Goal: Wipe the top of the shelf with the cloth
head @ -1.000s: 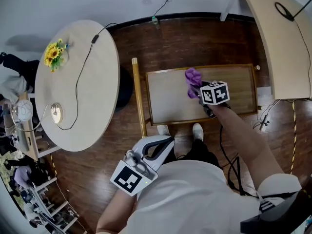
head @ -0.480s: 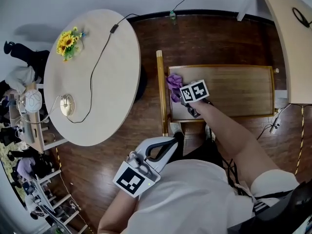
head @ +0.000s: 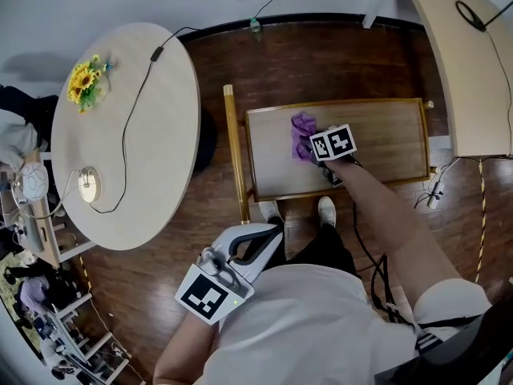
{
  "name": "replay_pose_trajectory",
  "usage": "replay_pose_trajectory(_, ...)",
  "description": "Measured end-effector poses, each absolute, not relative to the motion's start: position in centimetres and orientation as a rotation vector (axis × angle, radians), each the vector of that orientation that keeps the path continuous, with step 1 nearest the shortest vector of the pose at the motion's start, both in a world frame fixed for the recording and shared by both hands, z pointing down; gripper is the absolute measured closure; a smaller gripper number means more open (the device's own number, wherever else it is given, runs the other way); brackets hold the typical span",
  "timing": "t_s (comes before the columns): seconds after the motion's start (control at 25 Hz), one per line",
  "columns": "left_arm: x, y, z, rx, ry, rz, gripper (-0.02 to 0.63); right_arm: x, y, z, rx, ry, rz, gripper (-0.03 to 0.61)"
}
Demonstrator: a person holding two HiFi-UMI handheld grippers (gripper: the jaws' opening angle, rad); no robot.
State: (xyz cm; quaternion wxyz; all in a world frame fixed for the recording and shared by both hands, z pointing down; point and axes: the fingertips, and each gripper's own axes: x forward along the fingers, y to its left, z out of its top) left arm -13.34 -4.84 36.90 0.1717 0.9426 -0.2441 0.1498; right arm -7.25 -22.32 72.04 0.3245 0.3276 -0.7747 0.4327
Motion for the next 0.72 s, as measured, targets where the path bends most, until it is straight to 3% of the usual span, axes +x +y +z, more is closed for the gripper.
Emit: replay_pose_trajectory(0.72, -3.1, -4.3, 36.5, 2.708, -0.575, 0.445, 0.595, 24.6, -22.6, 73.1, 1.202, -1.731, 1.048, 0.479)
